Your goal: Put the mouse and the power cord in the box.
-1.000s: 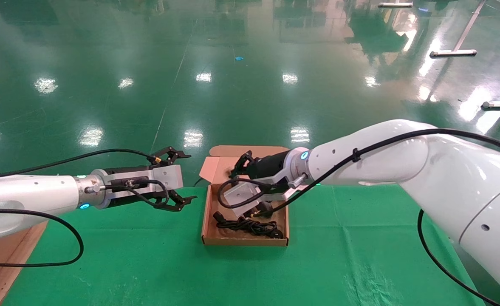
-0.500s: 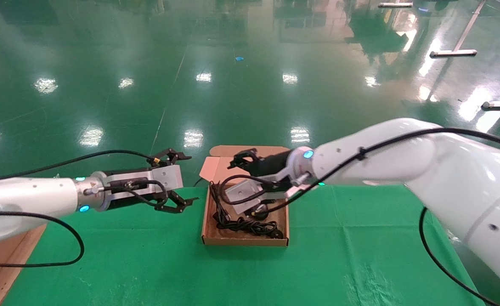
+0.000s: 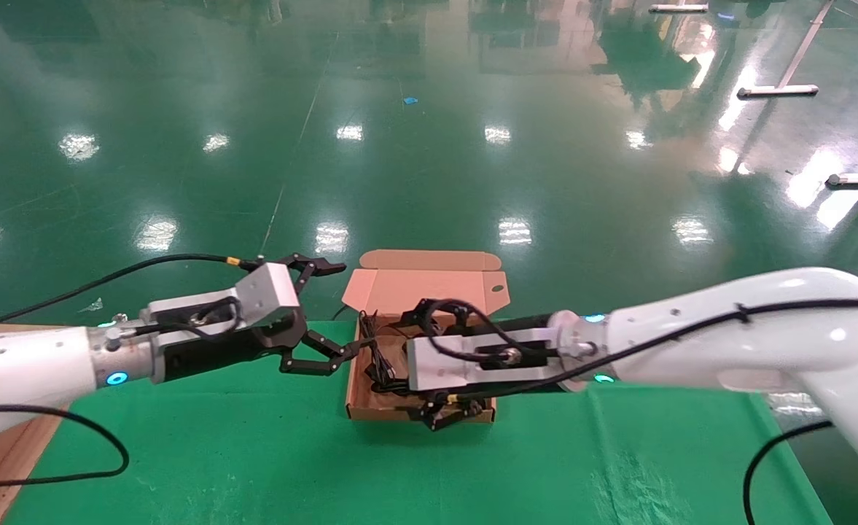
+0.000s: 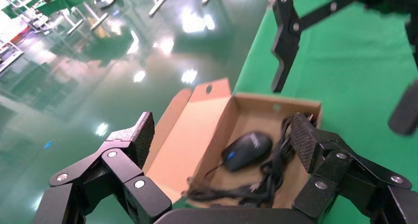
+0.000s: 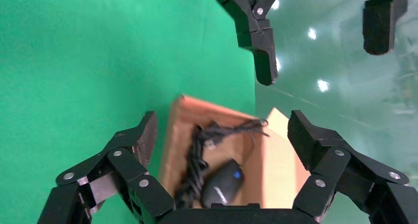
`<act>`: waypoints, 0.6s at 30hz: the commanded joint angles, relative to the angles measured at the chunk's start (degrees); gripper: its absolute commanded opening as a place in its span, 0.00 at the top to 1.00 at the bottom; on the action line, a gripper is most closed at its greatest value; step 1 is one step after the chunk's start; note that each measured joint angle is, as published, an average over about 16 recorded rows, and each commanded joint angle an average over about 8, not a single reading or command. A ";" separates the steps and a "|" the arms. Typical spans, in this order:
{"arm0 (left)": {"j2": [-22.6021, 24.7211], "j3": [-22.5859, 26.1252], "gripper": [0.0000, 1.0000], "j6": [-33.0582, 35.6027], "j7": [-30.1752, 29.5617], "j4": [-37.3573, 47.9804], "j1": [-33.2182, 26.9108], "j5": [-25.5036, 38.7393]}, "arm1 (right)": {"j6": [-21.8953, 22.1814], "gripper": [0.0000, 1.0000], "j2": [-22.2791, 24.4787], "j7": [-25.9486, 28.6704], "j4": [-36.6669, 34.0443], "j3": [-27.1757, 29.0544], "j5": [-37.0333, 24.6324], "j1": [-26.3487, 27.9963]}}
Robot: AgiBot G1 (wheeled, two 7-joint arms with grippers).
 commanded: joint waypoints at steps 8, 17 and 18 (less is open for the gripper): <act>-4.84 -5.84 0.00 4.86 -9.66 -10.06 4.94 -2.16 | -6.59 0.00 6.60 6.56 5.58 9.07 6.27 -6.22; -9.65 -11.65 0.00 9.69 -19.27 -20.08 9.85 -4.30 | -13.15 0.00 13.16 13.08 11.14 18.10 12.52 -12.41; -10.19 -12.30 0.00 10.23 -20.34 -21.19 10.40 -4.54 | -13.88 0.00 13.89 13.81 11.76 19.11 13.21 -13.10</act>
